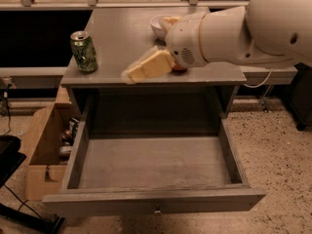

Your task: Place green can into top drawer

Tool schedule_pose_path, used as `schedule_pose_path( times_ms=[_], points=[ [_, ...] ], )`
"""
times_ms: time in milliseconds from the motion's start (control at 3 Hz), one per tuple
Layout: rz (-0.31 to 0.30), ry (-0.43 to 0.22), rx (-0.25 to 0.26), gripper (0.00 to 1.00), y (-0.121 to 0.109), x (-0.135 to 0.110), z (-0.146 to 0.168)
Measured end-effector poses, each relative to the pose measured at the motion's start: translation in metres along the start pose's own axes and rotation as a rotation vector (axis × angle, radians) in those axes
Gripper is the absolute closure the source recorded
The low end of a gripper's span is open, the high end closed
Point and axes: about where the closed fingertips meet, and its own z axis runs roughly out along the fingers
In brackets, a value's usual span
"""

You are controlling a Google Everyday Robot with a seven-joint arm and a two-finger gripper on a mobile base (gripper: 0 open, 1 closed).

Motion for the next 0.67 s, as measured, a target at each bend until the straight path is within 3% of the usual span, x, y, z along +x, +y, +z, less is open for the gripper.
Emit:
schedule_pose_path(
  times_ms=[333, 667],
  points=[
    [-0.004, -0.07, 0.088, 0.0, -0.0153, -0.0245, 0.0103],
    [-0.004, -0.07, 0.088, 0.0, -0.0153, -0.0245, 0.0103]
  ],
)
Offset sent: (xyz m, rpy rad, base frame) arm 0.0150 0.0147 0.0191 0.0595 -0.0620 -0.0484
